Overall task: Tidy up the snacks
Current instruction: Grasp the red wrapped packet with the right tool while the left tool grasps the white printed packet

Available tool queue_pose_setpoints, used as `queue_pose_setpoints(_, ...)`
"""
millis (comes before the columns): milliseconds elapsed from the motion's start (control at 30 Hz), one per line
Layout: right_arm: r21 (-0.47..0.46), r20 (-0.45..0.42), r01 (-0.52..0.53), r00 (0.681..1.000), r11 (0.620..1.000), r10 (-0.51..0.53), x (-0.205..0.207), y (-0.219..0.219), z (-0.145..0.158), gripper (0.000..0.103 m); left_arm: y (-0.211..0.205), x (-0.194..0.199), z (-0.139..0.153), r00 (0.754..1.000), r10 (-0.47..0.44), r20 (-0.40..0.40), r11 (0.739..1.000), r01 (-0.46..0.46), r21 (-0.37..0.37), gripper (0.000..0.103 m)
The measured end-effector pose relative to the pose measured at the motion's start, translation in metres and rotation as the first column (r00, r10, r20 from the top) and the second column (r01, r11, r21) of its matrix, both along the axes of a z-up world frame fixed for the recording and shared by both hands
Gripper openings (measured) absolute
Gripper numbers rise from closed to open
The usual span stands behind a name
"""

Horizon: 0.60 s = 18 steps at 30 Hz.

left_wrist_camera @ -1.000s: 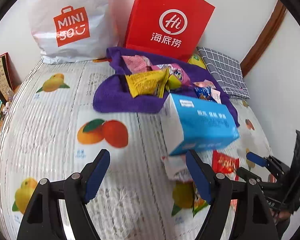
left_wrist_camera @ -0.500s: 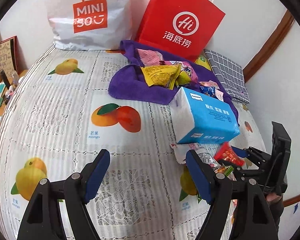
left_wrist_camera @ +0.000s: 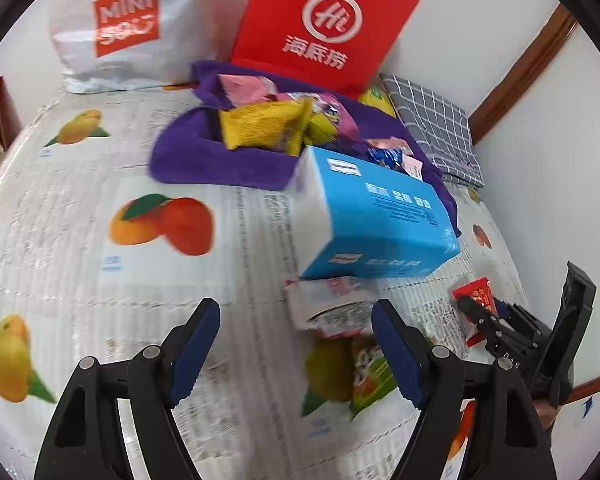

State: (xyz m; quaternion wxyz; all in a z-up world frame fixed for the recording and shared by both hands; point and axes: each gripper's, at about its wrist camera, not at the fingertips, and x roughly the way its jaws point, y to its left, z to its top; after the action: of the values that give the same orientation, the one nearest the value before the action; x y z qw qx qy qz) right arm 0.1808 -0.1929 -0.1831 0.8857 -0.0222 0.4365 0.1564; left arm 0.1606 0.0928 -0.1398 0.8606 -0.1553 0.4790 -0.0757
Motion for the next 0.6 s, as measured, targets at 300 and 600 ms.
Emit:
queue_pose_setpoints(300,0.046,-0.035,0.030,0.999,0.999,-0.028,0.004,-0.009,-0.011,0.041,-0.033,0.030,-0.025,0.991,-0.050,-0.122,0.998,0.052,0.018,0.077)
queue_pose_setpoints(600,0.064,-0.041,0.028,0.999,0.998,-0.025,0.004,-0.010,-0.012,0.043,-0.074,0.029,-0.032,0.990,-0.063,-0.126,0.953,0.097,0.286,0.071)
